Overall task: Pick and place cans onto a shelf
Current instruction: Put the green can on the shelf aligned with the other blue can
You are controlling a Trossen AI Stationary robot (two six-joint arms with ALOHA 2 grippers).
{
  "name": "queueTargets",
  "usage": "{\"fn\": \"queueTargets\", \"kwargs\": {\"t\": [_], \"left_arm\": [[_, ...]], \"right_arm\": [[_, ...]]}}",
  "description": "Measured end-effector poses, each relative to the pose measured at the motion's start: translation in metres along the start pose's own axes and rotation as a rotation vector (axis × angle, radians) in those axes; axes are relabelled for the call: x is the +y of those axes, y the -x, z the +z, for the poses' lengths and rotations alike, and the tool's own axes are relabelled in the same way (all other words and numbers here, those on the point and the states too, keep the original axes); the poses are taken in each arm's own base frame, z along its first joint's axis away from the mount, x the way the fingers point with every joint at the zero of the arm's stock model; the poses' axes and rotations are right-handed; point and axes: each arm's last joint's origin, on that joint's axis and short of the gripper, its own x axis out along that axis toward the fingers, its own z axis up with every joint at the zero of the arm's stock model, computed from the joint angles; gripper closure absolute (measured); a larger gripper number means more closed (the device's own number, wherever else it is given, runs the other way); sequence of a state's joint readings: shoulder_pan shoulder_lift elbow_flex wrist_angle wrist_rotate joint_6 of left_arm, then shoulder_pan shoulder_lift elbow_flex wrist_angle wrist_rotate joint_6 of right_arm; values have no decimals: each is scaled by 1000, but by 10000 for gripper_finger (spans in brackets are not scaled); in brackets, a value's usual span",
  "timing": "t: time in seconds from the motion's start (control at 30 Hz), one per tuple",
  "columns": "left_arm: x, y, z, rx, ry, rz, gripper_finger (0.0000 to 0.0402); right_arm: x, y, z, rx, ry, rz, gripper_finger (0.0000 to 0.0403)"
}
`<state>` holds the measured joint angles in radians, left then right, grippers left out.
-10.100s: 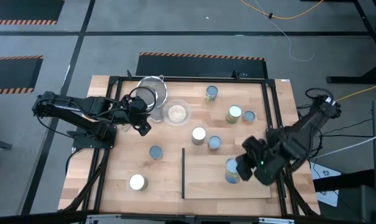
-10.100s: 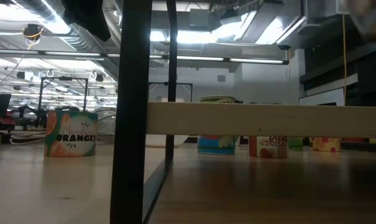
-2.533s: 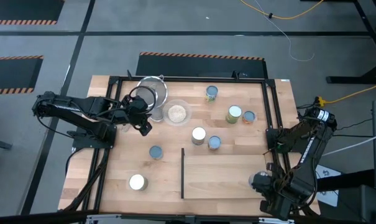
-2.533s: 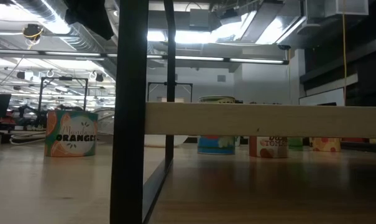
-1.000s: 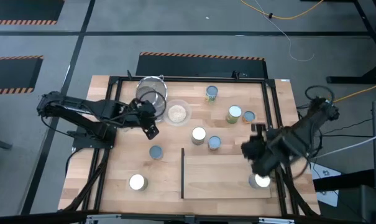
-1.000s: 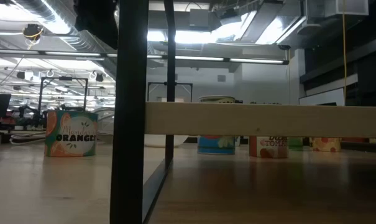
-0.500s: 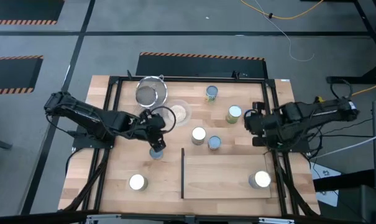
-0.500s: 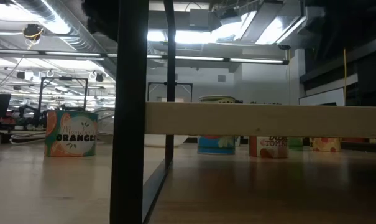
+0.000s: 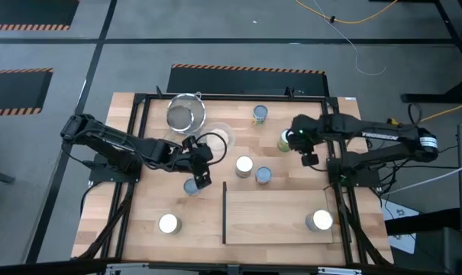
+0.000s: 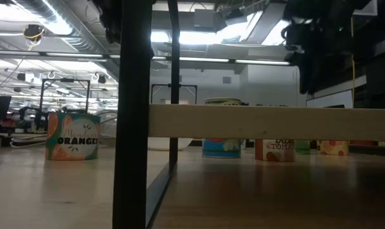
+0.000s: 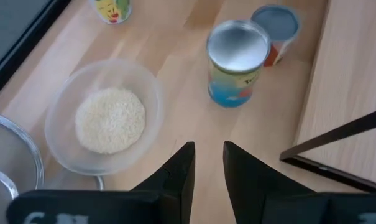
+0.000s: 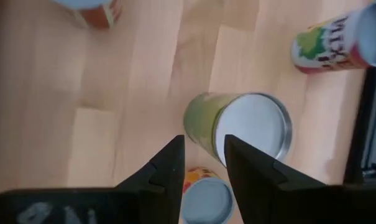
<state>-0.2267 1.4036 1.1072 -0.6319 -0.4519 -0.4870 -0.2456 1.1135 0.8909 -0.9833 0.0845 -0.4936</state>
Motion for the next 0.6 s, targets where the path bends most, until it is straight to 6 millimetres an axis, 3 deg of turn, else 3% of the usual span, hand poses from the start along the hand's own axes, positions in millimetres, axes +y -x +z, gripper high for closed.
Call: {"fn": "queueTargets", "kwargs": {"t": [0.23,0.6], "left_arm": [[0,0,0,4,-2,0,324],[0,0,-1,5,-2,1,324]], "right_arm": [[-11,-14,-2,67,135,21,285],[-18,-24,-5,121,166,50,285]]}}
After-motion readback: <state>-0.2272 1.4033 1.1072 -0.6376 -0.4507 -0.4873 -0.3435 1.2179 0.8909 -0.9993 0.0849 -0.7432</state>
